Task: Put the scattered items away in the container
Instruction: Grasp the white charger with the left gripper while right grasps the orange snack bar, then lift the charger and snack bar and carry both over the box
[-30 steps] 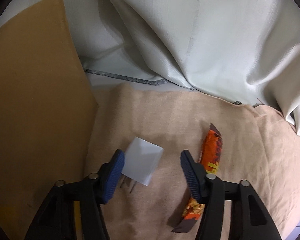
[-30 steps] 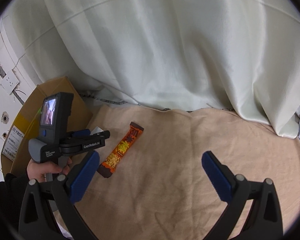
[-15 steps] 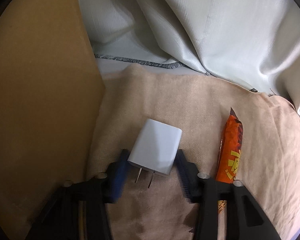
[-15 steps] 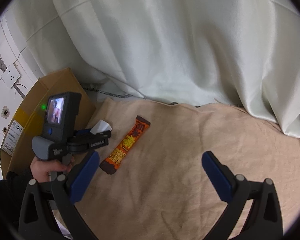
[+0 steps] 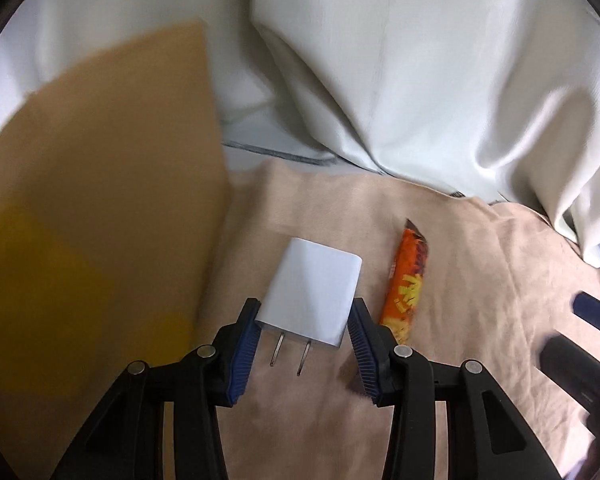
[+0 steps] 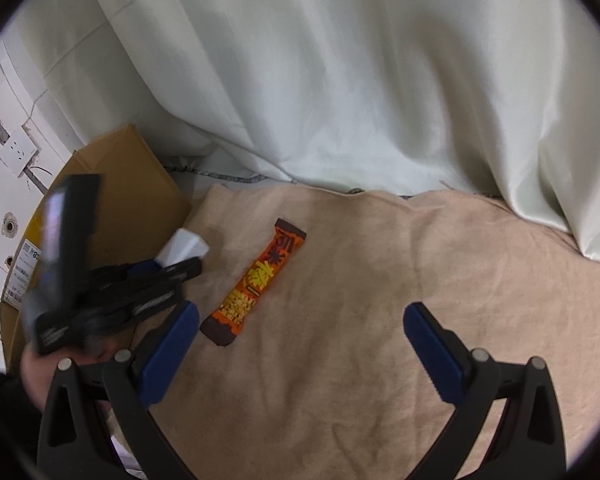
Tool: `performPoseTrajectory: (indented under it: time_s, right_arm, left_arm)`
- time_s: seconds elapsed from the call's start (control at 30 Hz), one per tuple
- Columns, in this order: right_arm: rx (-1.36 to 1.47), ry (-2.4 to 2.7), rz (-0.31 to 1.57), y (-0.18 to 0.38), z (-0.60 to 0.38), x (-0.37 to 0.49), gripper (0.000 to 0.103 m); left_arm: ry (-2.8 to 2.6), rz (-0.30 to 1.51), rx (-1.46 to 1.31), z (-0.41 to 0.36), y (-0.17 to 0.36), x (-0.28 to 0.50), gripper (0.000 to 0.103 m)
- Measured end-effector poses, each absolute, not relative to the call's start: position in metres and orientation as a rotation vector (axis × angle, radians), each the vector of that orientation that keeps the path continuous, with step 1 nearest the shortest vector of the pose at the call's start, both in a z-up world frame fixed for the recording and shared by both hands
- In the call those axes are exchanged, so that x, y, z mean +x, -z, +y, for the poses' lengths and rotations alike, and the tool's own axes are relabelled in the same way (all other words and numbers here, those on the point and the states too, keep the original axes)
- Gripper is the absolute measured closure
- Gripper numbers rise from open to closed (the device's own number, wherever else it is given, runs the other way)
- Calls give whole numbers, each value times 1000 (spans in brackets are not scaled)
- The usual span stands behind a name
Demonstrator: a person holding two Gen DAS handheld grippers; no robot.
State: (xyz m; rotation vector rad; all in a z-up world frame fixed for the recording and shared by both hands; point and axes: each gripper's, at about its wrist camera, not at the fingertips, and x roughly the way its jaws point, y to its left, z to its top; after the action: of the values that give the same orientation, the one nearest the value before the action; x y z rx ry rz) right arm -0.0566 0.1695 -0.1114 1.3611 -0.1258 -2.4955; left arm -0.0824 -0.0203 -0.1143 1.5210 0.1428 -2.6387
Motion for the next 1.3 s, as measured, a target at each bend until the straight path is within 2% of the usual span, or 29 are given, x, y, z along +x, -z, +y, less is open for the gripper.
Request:
performPoseTrajectory:
  time_s: [0.1, 0.27, 0.37, 0.43, 0.5, 0.6, 0.73, 0.87, 0.97, 1.0, 1.2, 1.3]
  right_arm:
    - [1386, 2480, -101, 124, 159, -67, 0]
    - [1422, 2459, -97, 148, 138, -87, 0]
    - [1467, 2419, -172, 161, 130, -101, 2]
    - [1491, 2418, -194, 169, 126, -112, 6]
    - [1507, 2411, -189, 175, 122, -118, 21]
    - [1551, 2395, -157, 187, 114, -127, 33]
    - [1581, 2374, -194, 197, 108, -132, 35]
    - [1585, 2381, -120, 202, 96, -129, 37]
    - [1571, 2375, -56, 203, 89, -126, 70]
    - [1572, 2367, -52, 203, 89, -126, 74]
    - [1501, 2367, -98, 174, 114, -113, 77]
    - [1462, 2395, -44, 153, 134, -93, 77]
  left_arm:
    - [2625, 113, 1500, -25, 113, -76, 58]
    - [2577, 197, 1527, -40, 128, -81, 58]
    - [2568, 171, 1523, -36, 135, -83, 58]
    - [2560, 197, 1525, -38, 139, -83, 58]
    - [2560, 190, 1526, -36, 141, -83, 58]
    - [2564, 181, 1531, -34, 142, -84, 58]
    - [2563, 188, 1537, -35, 142, -84, 58]
    - [2564, 181, 1545, -35, 143, -84, 58]
    - [2561, 186, 1567, -35, 144, -83, 58]
    - [2562, 188, 1574, -34, 143, -83, 58]
    - [2641, 224, 1597, -19, 124, -75, 58]
    - [2693, 213, 1609, -6, 116, -67, 58]
